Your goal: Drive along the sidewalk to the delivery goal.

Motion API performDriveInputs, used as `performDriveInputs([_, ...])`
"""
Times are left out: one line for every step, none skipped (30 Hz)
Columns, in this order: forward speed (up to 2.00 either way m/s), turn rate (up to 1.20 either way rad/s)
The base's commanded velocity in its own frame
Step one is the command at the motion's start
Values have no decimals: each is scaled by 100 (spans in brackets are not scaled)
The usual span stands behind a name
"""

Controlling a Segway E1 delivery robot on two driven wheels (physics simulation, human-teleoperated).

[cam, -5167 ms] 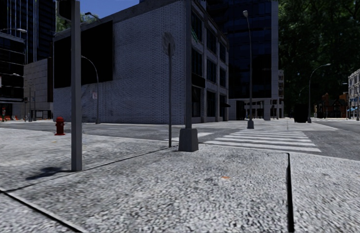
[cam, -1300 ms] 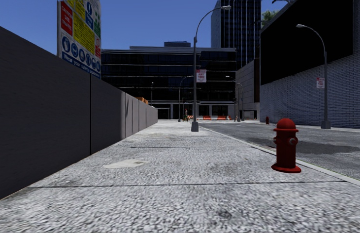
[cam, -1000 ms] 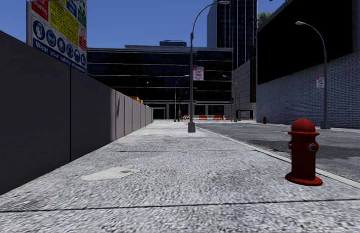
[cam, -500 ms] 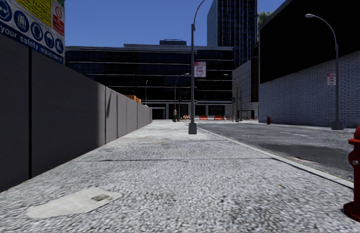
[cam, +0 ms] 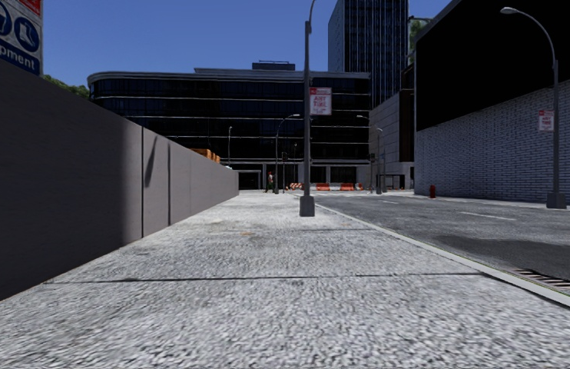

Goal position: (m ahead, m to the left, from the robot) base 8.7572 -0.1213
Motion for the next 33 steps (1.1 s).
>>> performDriveInputs([196, 0])
performDriveInputs([193, 0])
performDriveInputs([193, 0])
performDriveInputs([192, 0])
performDriveInputs([190, 0])
performDriveInputs([190, 0])
performDriveInputs([190, 0])
performDriveInputs([189, 0])
performDriveInputs([189, 0])
performDriveInputs([189, 0])
performDriveInputs([189, 0])
performDriveInputs([189, 0])
performDriveInputs([189, 0])
performDriveInputs([189, 0])
performDriveInputs([189, 0])
performDriveInputs([189, 0])
performDriveInputs([189, 0])
performDriveInputs([189, 0])
performDriveInputs([189, 0])
performDriveInputs([189, 0])
performDriveInputs([189, 0])
performDriveInputs([189, 0])
performDriveInputs([189, 0])
performDriveInputs([185, 0])
performDriveInputs([185, 0])
performDriveInputs([180, 0])
performDriveInputs([176, 0])
performDriveInputs([171, 0])
performDriveInputs([171, 0])
performDriveInputs([167, 0])
performDriveInputs([165, 0])
performDriveInputs([165, 7])
performDriveInputs([165, 7])
